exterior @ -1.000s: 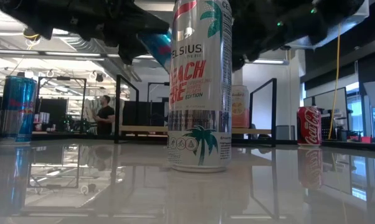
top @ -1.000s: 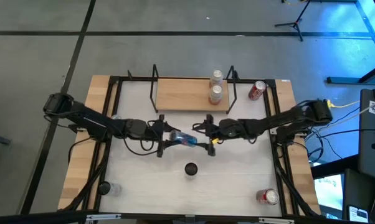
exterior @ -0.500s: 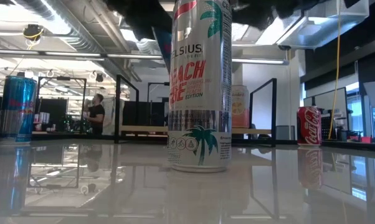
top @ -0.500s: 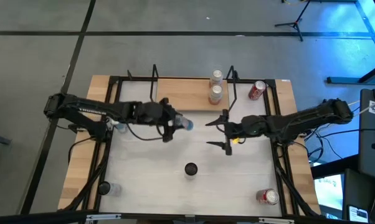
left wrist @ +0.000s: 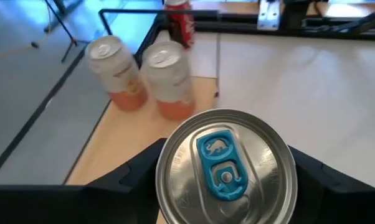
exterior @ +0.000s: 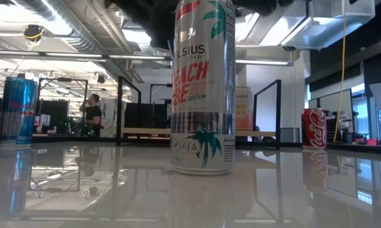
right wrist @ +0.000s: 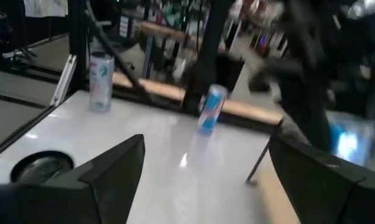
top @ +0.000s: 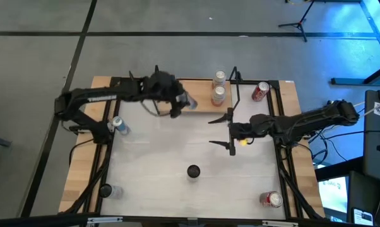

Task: Place canned beverage on shelf
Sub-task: Put the right blue soda can on the shelf

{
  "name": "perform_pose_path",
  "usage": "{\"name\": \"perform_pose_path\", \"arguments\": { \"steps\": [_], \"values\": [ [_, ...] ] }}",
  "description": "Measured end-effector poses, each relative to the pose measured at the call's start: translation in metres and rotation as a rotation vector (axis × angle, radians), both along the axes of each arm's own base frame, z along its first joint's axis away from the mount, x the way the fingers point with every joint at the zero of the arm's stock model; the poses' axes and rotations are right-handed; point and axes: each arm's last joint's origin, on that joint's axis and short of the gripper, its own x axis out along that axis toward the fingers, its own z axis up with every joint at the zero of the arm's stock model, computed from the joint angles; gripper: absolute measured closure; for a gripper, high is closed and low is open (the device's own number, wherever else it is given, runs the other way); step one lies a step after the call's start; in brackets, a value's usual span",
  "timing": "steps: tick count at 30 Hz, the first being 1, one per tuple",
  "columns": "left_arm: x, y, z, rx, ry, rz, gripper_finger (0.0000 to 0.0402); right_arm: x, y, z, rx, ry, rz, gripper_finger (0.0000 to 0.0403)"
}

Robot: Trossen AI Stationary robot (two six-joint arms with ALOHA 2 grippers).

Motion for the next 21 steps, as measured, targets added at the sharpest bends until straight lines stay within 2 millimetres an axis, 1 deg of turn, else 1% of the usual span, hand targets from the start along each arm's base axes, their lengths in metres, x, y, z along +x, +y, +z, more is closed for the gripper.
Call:
{"name": "perform_pose_path", "arguments": {
  "steps": [2,4,8,11,13,16,18,21],
  "values": [
    [0.008,0.018,0.006,-0.002,0.028,0.003,0.0181,-0.002,0.000,0.005,-0.053,-0.039,0.007,0.0063],
    [0.017,0.036,0.008,-0.005,0.079,-0.006,0.0181,-0.002,0.000,0.009,-0.092,-0.073,0.010,0.0063],
    [0.039,0.069,0.014,-0.005,0.140,-0.033,0.0181,-0.004,-0.001,0.010,-0.129,-0.076,0.013,0.0063],
    [0.053,0.093,0.015,0.015,0.189,-0.060,0.0181,0.000,0.001,0.003,-0.134,-0.039,0.041,0.0063],
    [0.060,0.108,0.011,0.017,0.229,-0.072,0.0181,0.004,0.002,-0.004,-0.140,-0.002,0.045,0.0063],
    [0.067,0.128,0.004,-0.030,0.257,-0.107,0.0181,0.006,0.001,-0.006,-0.143,0.010,0.006,0.0063],
    [0.067,0.136,0.002,-0.066,0.269,-0.137,0.0181,0.006,0.000,-0.005,-0.143,0.004,-0.011,0.0063],
    [0.066,0.146,-0.004,-0.073,0.280,-0.134,0.0181,0.006,0.000,-0.005,-0.147,0.000,-0.016,0.0063]
  ]
}}
